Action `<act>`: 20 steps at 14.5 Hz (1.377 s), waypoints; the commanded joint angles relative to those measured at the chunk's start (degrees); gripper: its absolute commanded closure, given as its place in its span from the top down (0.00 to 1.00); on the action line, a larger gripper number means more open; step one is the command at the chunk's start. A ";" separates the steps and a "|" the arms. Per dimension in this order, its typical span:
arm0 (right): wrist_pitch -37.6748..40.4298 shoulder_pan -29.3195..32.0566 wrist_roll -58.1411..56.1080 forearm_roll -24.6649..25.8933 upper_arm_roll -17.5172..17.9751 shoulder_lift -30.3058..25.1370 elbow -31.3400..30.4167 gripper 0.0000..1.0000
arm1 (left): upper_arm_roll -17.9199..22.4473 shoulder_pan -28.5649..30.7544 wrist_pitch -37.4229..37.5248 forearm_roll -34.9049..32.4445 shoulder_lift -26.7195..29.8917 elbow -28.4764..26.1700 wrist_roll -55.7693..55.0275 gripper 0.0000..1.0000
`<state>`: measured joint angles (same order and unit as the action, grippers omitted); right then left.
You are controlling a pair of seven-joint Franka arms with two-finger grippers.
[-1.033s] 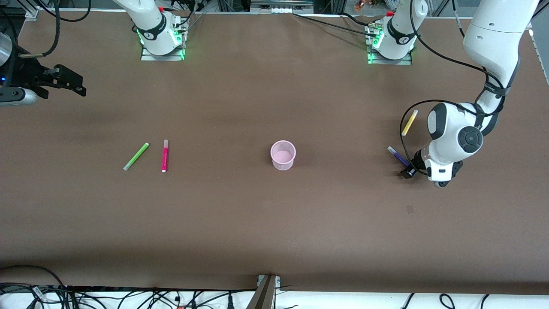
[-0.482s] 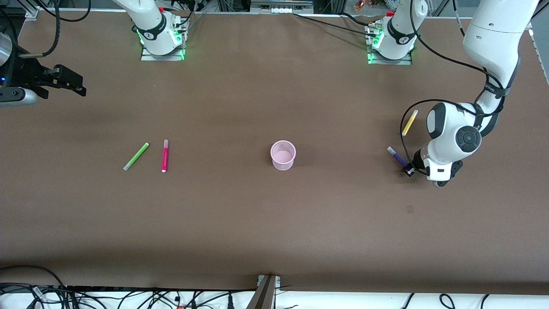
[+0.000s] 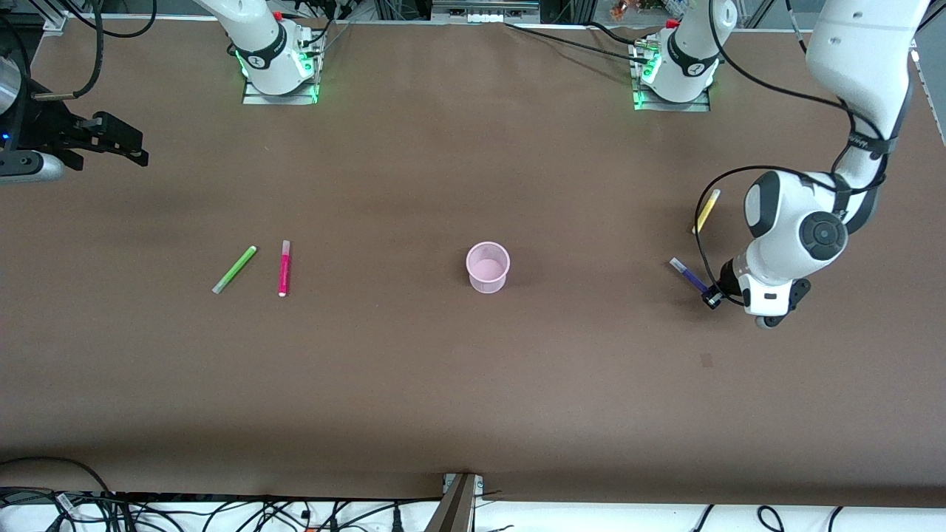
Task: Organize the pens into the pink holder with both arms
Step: 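Carry the blue marker with the left gripper over the pink cup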
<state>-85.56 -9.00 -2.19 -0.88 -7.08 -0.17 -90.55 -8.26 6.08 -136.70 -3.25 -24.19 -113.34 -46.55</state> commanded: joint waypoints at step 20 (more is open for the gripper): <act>-3.91 -3.13 -0.36 0.62 -0.31 6.06 1.96 1.00 | -13.62 -24.88 6.36 -35.13 -6.83 20.53 -63.30 0.00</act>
<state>-89.33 -12.05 -2.30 -0.84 -7.18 4.95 -90.05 -22.74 -16.61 -131.58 -33.81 -28.53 -95.96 -106.04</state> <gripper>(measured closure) 0.000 0.819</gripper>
